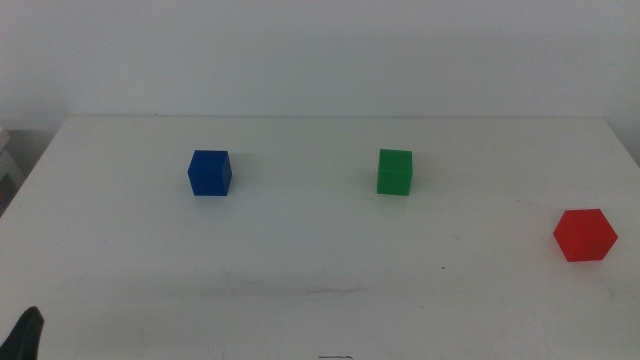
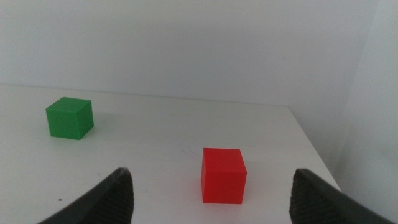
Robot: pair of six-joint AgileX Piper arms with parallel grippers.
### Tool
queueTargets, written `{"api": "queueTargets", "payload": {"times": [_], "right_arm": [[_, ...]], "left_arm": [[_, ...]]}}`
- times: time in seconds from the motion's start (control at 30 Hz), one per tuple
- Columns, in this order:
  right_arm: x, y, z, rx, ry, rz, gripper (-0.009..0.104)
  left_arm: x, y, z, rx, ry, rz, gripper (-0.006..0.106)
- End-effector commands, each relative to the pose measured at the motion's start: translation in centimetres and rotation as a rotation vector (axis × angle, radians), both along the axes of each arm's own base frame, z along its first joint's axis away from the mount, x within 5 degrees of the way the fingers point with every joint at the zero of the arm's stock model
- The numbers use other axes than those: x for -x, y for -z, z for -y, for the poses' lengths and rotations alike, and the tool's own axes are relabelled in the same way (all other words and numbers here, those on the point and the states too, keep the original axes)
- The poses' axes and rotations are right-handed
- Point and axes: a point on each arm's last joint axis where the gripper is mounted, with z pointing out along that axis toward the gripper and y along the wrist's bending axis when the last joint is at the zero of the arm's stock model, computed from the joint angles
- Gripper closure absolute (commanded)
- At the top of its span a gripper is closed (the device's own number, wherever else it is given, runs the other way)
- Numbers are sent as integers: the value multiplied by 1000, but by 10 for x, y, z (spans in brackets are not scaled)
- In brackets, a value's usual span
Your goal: Stack red cubes first, then green, then blue cubes in a specific spot.
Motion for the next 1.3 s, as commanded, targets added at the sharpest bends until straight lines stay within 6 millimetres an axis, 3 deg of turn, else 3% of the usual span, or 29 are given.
{"api": "queueTargets", "payload": {"times": [0.0,0.2,0.57,0.87,1.27], "right_arm": [[3,-23,1,17,15,110,31],[4,-66,-2,18,-15,41,31],[-31,-135,-6,17,-92,-393,31],[-75,-153,-7,-224,-27,-710,31],[-100,-145,-5,-217,-11,-890,31]], "left_arm": [[1,-9,0,11,2,95,8],[1,-9,0,11,2,95,8],[1,-9,0,11,2,95,8],[1,-9,0,11,2,95,8],[1,-9,0,11,2,95,8]]}}
